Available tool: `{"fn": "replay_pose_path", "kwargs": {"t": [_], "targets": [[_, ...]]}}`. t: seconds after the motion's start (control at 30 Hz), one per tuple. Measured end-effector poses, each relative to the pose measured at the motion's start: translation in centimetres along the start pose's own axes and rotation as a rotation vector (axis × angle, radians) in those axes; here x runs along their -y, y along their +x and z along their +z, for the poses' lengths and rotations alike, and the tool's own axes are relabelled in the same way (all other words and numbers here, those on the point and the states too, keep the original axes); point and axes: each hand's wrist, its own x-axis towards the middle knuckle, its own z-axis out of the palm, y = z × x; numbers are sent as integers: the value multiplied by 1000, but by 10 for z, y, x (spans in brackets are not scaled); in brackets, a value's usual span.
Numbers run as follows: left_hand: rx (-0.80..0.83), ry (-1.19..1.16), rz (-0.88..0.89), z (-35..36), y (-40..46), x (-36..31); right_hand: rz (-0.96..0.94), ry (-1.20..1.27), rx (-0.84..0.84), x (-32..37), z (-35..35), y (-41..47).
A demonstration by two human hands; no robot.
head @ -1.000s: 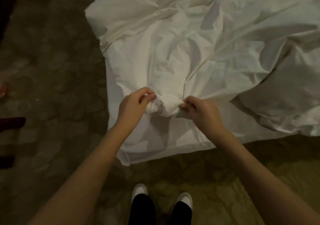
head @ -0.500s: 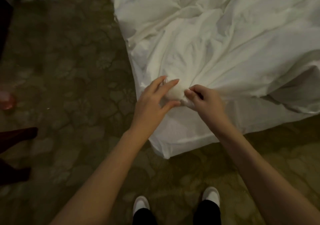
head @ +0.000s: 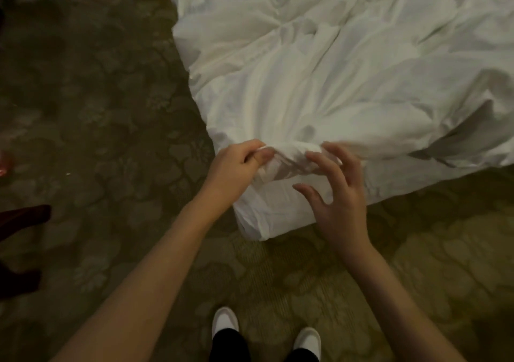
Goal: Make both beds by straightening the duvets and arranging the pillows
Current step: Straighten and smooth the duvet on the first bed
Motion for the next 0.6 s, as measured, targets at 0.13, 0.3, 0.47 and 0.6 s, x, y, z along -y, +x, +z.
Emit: {"fn": "replay_pose_path", "kwargs": {"t": [0.13, 0.3, 0.47, 0.6], "targets": [[32, -43, -58, -14, 1, -8, -106, -56, -17, -10, -9, 5], [38, -120, -244, -38, 24, -17, -30, -33, -54, -9, 0, 40], [-152, 344, -166, -39, 22, 8, 128, -82, 57, -7, 20, 62], [-383, 706, 318, -15, 2, 19, 297, -48, 152, -19, 31, 76]]}}
